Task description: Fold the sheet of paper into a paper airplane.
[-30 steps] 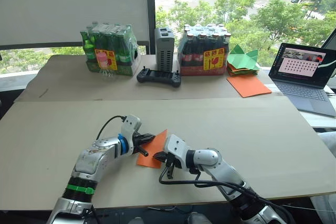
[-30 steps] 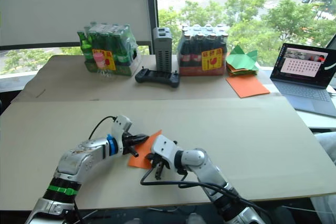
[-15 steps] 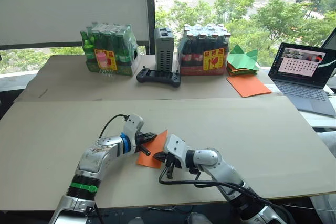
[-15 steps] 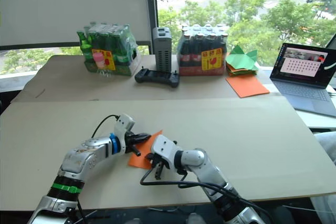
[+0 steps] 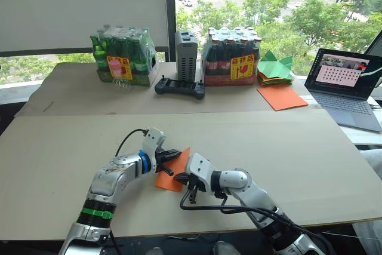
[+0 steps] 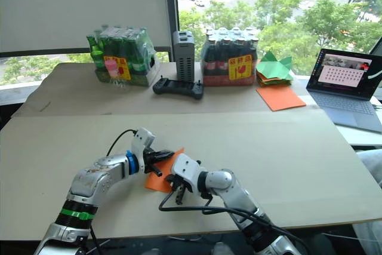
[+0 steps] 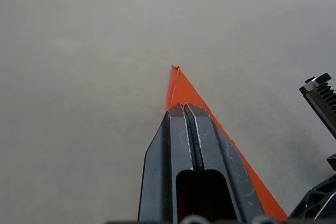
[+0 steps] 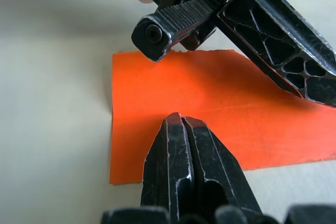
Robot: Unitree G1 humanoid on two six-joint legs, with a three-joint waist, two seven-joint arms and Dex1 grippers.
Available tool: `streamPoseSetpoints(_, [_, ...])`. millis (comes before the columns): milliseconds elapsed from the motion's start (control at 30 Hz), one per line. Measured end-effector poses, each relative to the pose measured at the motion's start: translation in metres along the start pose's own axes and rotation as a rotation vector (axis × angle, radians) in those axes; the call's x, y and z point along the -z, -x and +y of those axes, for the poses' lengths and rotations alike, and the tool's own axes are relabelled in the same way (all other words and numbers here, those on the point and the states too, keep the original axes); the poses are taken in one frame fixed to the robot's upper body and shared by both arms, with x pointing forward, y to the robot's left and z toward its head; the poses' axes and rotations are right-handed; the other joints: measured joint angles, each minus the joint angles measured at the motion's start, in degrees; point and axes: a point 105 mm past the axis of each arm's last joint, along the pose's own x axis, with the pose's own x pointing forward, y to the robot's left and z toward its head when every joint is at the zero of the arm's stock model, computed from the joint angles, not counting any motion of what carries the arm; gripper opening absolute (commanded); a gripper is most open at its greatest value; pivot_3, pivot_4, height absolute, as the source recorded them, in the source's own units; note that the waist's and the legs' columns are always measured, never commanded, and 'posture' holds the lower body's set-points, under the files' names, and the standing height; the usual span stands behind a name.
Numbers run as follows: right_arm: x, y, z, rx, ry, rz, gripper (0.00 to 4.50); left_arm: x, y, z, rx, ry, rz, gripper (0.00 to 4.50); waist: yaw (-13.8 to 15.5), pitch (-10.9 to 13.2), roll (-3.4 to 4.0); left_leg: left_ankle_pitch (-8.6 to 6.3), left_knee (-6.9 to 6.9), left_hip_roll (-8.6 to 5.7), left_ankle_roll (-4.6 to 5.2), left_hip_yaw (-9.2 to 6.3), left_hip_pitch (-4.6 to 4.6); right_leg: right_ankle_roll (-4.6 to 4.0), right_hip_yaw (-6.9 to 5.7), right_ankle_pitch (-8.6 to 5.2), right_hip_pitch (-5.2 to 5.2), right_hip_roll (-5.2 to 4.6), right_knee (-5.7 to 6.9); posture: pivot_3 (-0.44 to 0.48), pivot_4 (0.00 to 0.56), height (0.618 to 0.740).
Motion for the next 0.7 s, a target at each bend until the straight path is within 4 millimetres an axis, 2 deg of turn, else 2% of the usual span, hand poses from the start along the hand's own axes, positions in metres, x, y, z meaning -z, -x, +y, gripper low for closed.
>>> streamPoseSetpoints(300, [0.000, -0.001, 0.000, 0.002, -0.004, -0.002, 0.00, 0.008, -0.002, 0.001, -0.001, -0.045, 0.044, 0.04, -0.03, 0.00, 0.00, 0.00, 0.00, 0.00, 0.00, 0.00, 0.01, 0.00, 0.00, 0.00, 0.00, 0.01, 0.01, 0.000, 0.150, 0.740])
streamPoseSetpoints(700, [0.000, -0.001, 0.000, 0.005, -0.005, -0.001, 0.00, 0.001, -0.021, 0.004, 0.009, -0.084, 0.035, 0.04, 0.08, 0.00, 0.00, 0.00, 0.03, -0.02, 0.00, 0.00, 0.03, 0.00, 0.00, 0.00, 0.03, 0.00, 0.04, 0.000, 0.150, 0.740])
